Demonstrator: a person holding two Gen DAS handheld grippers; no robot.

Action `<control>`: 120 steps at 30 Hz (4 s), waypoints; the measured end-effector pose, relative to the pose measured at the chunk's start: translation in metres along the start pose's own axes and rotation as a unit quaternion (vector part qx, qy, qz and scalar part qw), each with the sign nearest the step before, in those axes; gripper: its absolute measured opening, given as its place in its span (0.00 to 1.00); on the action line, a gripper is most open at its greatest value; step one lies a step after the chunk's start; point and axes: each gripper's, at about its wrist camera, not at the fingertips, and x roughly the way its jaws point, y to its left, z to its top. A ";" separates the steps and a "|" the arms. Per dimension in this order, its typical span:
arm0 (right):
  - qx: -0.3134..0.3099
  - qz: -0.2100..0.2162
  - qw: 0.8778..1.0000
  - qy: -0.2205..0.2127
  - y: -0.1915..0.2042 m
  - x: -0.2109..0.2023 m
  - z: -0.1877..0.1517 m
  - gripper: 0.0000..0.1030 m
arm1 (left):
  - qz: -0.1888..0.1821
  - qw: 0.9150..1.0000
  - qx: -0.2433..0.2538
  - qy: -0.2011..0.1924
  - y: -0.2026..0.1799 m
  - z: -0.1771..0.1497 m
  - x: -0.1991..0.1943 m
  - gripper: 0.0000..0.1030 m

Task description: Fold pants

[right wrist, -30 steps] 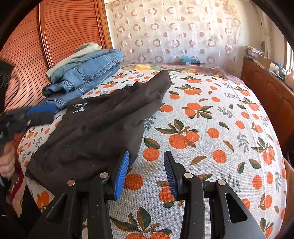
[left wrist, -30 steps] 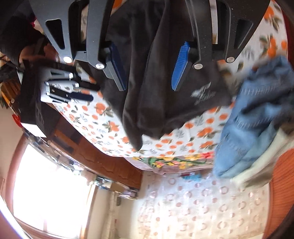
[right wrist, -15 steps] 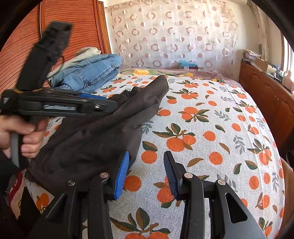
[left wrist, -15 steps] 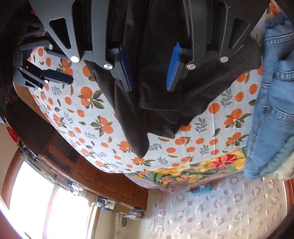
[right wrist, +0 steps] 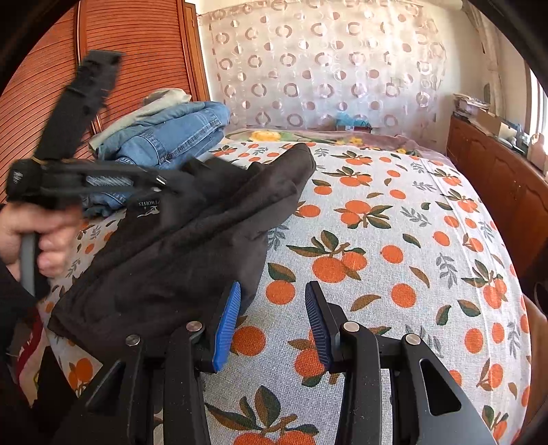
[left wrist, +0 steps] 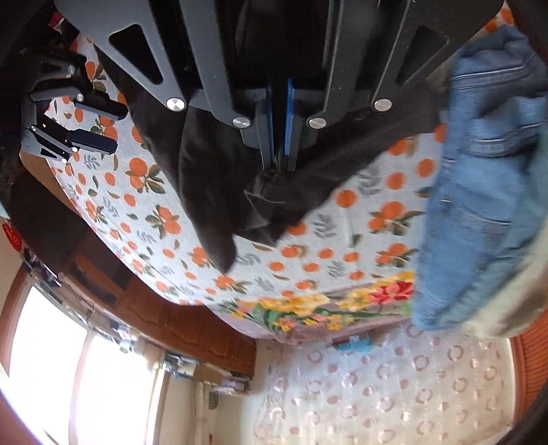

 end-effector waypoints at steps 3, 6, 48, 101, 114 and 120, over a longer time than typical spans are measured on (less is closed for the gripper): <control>-0.001 0.001 1.000 0.002 0.000 0.001 0.001 0.40 | 0.023 0.999 -0.016 -0.017 0.028 0.003 -0.020 0.05; 0.000 0.001 1.000 0.003 -0.001 0.001 0.001 0.40 | 0.038 0.998 -0.036 -0.026 0.052 0.006 -0.031 0.05; -0.023 0.013 1.000 -0.002 0.025 -0.047 -0.023 0.40 | -0.005 0.997 -0.076 -0.019 0.002 -0.157 -0.095 0.40; -0.053 0.066 0.996 0.010 0.052 -0.070 -0.026 0.23 | 0.001 0.996 -0.079 -0.044 -0.003 -0.163 -0.122 0.47; -0.046 0.045 0.996 0.054 0.060 -0.043 -0.031 0.30 | 0.000 0.996 -0.092 -0.004 -0.004 -0.180 -0.096 0.47; -0.037 0.048 0.996 0.066 0.056 -0.041 -0.036 0.33 | -0.006 0.997 -0.076 -0.006 -0.013 -0.185 -0.098 0.42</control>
